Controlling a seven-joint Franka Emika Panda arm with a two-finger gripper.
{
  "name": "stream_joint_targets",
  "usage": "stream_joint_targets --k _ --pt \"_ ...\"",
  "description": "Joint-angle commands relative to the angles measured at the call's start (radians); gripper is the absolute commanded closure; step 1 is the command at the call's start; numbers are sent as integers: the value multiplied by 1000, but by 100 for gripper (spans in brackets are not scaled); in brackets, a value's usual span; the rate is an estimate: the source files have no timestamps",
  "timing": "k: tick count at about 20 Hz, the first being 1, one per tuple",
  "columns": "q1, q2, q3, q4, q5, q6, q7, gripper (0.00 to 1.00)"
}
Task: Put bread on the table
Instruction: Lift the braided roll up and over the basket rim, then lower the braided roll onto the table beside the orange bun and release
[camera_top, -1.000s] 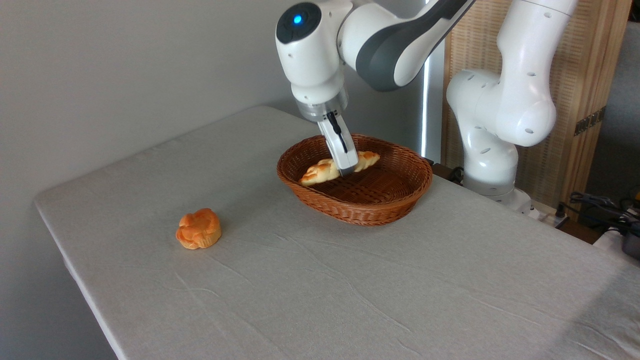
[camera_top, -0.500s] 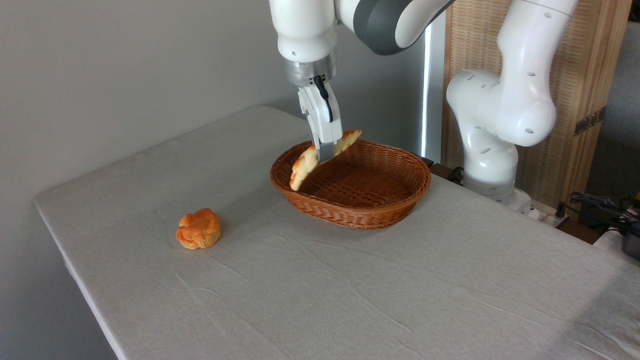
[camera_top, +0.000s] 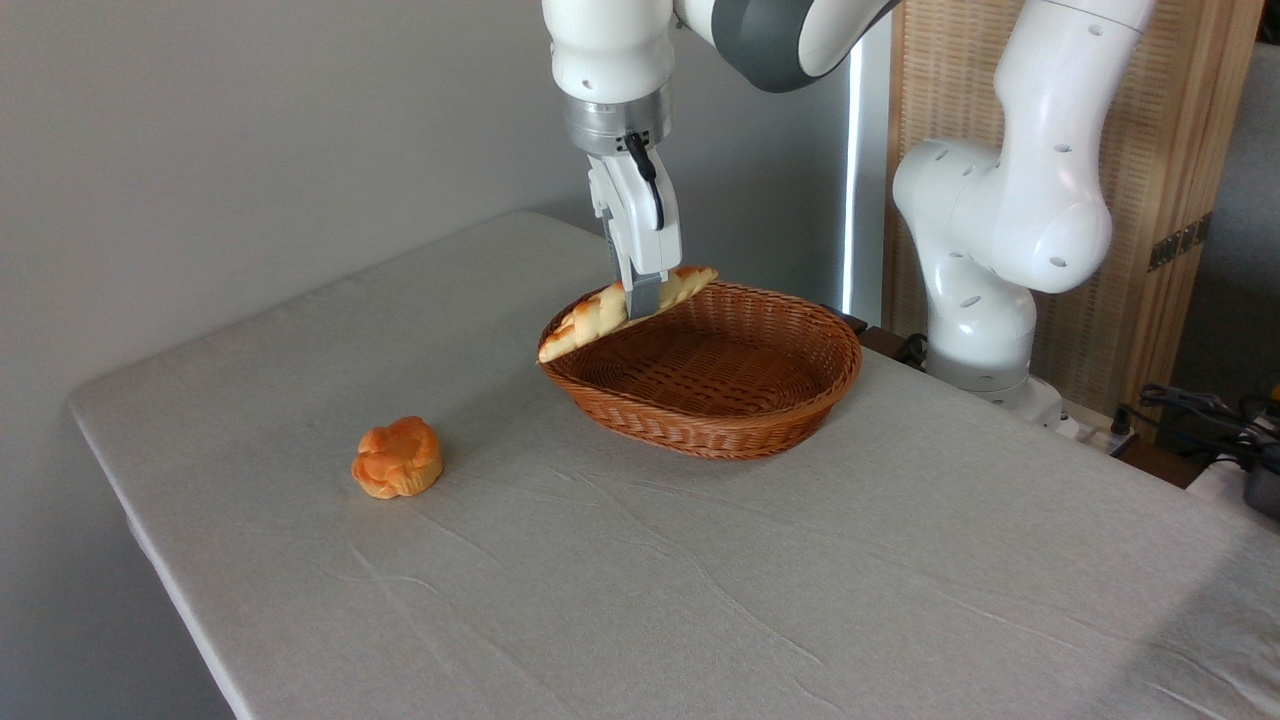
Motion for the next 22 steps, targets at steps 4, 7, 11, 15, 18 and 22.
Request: stream_joint_targets --k 4,7,11,15,18,22 --pt "-7 33 102 44 65 89 -4 67" --pt "-13 96 128 44 66 210 -4 67" --pt "-13 192 128 47 66 350 -7 65" --pt "-16 237 125 53 60 394 -31 65" --pt "-37 262 123 53 37 474 -125 66" --pt "-74 286 123 51 25 532 -187 59"
